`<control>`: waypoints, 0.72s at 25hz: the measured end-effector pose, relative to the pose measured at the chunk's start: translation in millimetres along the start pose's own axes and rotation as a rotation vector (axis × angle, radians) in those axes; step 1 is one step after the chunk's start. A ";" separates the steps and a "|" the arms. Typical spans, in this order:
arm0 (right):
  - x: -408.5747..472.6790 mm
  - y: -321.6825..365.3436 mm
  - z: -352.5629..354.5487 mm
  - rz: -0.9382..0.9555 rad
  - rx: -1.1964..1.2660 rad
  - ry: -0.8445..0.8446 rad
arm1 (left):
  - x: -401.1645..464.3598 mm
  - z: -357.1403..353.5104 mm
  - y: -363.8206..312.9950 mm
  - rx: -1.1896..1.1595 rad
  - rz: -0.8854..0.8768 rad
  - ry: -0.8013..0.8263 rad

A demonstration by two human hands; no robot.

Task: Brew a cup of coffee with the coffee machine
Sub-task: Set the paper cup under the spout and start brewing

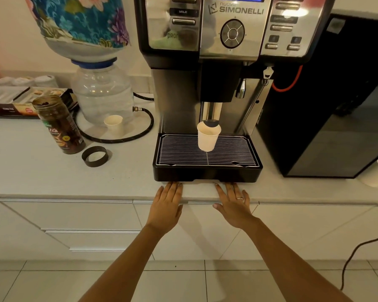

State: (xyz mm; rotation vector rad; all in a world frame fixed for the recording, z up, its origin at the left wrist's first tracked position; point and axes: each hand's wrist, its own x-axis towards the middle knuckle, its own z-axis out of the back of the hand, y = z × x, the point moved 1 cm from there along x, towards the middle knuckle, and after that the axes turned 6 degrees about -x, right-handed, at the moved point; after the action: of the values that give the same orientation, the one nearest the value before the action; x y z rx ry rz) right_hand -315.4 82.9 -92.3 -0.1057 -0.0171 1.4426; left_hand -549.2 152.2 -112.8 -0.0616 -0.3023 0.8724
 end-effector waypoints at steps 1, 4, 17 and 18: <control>-0.7 -0.5 -0.4 0.010 0.002 -0.028 | 0.6 -0.8 0.5 -0.015 0.007 -0.024; -1.7 -1.3 -2.5 0.033 0.018 -0.080 | 4.2 -2.0 1.8 -0.037 0.012 -0.071; -1.3 -2.8 -2.7 0.002 0.055 -0.097 | 5.5 0.9 0.4 -0.084 0.012 -0.092; -2.1 -2.4 -2.6 0.007 0.053 -0.094 | 5.0 1.9 -0.2 -0.085 0.015 -0.086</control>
State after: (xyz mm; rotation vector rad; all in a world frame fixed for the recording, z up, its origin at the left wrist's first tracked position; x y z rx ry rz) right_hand -313.2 80.4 -94.5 0.0055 -0.0560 1.4533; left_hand -546.6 155.8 -109.8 -0.1052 -0.4194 0.8780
